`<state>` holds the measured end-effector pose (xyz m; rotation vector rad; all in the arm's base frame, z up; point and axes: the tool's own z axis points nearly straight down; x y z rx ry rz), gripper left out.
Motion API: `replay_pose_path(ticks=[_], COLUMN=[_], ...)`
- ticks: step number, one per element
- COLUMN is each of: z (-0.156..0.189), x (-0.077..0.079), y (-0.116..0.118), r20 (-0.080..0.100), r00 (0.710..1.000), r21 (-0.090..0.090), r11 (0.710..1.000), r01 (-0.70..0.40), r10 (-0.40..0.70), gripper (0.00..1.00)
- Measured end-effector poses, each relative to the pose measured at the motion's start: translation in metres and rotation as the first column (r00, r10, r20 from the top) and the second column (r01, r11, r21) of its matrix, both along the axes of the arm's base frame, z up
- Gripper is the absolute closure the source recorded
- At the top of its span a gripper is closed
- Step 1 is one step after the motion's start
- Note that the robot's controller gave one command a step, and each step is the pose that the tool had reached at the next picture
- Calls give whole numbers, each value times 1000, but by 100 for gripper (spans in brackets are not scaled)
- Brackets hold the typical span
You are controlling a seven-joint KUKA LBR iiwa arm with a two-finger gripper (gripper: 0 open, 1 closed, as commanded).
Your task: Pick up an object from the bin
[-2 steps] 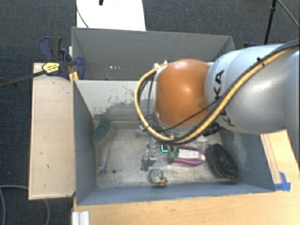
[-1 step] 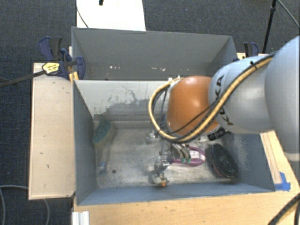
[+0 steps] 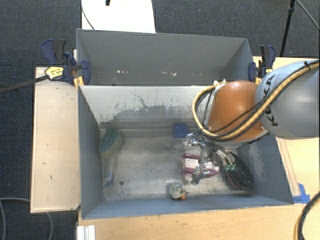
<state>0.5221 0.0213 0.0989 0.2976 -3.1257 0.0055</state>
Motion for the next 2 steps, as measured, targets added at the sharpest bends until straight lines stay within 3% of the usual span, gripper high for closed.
replay_pose_path(ticks=[1, 2], z=[-26, -24], x=[-12, -10], y=[-28, -29], r20=[7, 13], r00=[961, 960], r21=[8, 10], r11=[961, 960], r01=[275, 279], r10=[-275, -279], gripper=[0, 100])
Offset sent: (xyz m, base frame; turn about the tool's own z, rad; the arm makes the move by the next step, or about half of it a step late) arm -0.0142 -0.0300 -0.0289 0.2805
